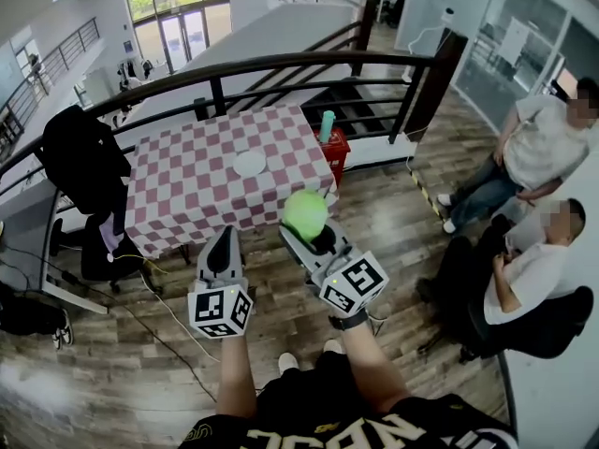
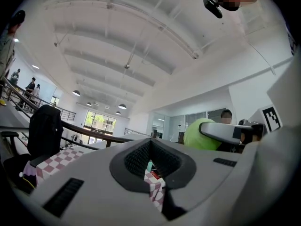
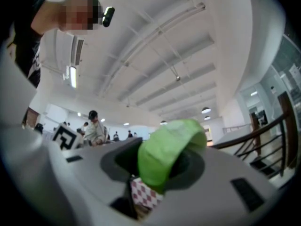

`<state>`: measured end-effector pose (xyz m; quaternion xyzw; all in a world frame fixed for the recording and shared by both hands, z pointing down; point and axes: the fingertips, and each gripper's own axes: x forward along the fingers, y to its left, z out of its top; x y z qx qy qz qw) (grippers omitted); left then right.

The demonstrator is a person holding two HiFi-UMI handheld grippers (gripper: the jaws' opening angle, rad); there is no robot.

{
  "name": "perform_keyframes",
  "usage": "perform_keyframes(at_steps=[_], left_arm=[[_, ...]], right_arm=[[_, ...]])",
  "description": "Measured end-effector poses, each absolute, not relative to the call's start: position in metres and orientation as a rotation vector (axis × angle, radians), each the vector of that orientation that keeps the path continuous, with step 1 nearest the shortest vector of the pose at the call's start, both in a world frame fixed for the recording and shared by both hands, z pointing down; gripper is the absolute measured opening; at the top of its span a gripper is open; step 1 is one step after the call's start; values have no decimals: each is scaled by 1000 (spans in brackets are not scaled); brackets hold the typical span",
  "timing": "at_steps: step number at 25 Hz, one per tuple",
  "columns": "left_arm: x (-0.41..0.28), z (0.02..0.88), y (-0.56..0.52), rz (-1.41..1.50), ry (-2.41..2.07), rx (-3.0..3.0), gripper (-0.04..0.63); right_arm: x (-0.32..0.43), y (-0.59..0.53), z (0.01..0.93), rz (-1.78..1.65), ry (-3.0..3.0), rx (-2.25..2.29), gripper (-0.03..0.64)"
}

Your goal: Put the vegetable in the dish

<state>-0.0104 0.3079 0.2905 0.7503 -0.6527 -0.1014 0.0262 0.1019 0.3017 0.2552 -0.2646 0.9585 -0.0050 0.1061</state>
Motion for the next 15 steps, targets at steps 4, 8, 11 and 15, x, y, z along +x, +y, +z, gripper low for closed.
perform_keyframes(at_steps=[4, 8, 11, 15], left_arm=[[-7, 294, 286, -326, -2009, 2319, 18], [12, 289, 252, -331, -2016, 2341, 18], [32, 278, 222, -316, -2016, 2378, 18], [44, 258, 184, -335, -2076, 2373, 18]], right_arm=[[102, 287, 260, -43, 2813, -767, 146], [117, 264, 256, -35, 2792, -745, 146], [132, 232, 248, -44, 2752, -738, 146], [148, 194, 228, 2, 2719, -688, 146]])
